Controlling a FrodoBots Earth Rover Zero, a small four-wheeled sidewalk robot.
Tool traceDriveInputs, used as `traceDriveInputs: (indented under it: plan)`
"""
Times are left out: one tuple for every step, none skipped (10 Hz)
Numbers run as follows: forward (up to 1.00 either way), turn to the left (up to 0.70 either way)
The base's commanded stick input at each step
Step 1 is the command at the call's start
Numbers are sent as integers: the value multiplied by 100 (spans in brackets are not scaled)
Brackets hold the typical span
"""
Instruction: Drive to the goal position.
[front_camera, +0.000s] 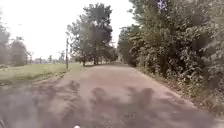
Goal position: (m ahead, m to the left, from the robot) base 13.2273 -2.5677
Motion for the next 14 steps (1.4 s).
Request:
traceDriveInputs:
  plan:
    - [100,-4]
    - [100,-4]
    - [100,-4]
    - [100,-4]
    - [100,-8]
    - [100,-10]
    - [100,-10]
    - [100,-10]
    - [100,-10]
    - [100,-9]
    - [100,-9]
    - [100,-9]
    - [100,-9]
    - [100,-9]
